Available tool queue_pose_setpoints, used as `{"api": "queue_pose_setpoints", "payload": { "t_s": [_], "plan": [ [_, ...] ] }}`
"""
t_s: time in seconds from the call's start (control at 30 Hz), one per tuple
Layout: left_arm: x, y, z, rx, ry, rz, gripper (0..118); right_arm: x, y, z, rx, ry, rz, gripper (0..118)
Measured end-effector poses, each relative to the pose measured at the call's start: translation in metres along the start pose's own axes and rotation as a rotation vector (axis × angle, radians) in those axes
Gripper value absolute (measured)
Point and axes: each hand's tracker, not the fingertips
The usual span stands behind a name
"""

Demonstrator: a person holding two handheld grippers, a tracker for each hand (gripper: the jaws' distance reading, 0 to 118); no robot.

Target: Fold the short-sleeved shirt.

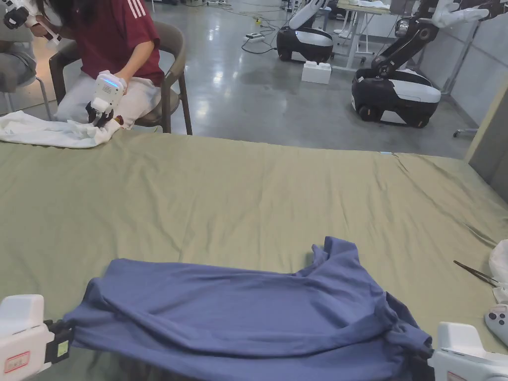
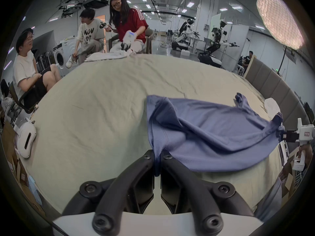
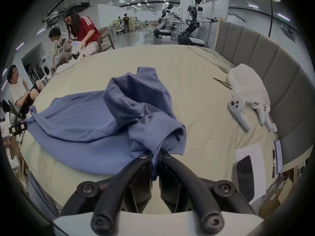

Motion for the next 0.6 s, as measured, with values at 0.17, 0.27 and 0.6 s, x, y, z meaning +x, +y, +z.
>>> {"api": "queue_pose_setpoints", "payload": {
  "t_s": [0.17,0.27,0.6],
  "plan": [
    [-0.026,-0.021,0.025,0.0,0.002,0.042,2,0.007,-0.024,0.022,-0.038,0.015,-0.002,3],
    [-0.034,-0.048,0.031,-0.049,0.007,0.055,1,0.005,-0.048,0.024,-0.075,0.031,-0.005,3],
    [-0.04,-0.124,0.003,-0.205,0.062,0.049,2,-0.016,-0.118,-0.009,-0.209,-0.032,0.027,8]
  ]
}}
